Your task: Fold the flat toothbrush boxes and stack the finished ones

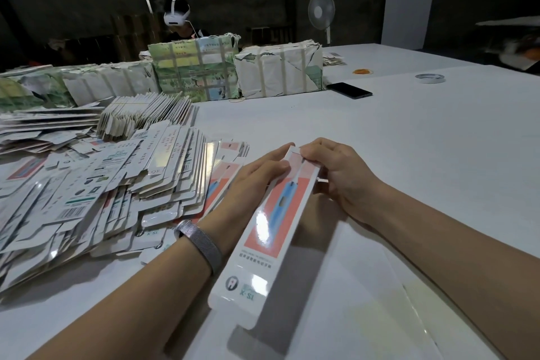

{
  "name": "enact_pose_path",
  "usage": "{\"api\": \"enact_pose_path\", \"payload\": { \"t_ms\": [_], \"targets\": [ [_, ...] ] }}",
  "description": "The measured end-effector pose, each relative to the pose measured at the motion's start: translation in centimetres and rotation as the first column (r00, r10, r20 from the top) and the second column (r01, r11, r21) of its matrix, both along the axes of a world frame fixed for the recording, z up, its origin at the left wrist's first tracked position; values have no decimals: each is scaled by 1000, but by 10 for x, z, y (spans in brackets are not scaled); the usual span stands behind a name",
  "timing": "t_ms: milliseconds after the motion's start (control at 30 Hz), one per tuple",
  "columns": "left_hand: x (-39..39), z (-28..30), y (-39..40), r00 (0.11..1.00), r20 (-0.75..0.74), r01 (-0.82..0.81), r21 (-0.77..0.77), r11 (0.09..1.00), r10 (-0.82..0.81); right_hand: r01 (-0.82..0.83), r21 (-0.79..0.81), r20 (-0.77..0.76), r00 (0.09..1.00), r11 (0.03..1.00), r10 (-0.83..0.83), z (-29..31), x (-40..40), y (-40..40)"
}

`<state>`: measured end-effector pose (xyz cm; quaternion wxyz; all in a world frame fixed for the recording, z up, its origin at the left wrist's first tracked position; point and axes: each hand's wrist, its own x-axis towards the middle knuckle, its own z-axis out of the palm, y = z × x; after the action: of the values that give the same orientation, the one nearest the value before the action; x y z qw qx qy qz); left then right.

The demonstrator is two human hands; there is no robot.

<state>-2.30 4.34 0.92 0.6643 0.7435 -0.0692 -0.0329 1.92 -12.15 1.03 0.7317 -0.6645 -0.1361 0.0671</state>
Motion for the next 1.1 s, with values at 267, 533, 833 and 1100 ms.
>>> {"api": "enact_pose_path", "payload": {
  "t_ms": [267, 533, 833, 1100],
  "targets": [
    [-3, 2, -1, 998, 70, -12, 147, 989, 2, 51, -24, 40, 998, 998, -50, -3, -2, 4],
    [-7, 3, -3, 996, 89, -11, 132, 991, -1, 75, -31, 49, 996, 997, -73, -4, -2, 5],
    [-10, 2, -4, 996, 71, 45, 36, 998, -48, 38, 17, 79, 996, 999, -39, -7, -2, 2],
    [-6, 2, 0, 997, 50, 51, 44, 998, -53, -6, 44, 117, 993, 999, 1, -8, -1, 2]
  ]
}}
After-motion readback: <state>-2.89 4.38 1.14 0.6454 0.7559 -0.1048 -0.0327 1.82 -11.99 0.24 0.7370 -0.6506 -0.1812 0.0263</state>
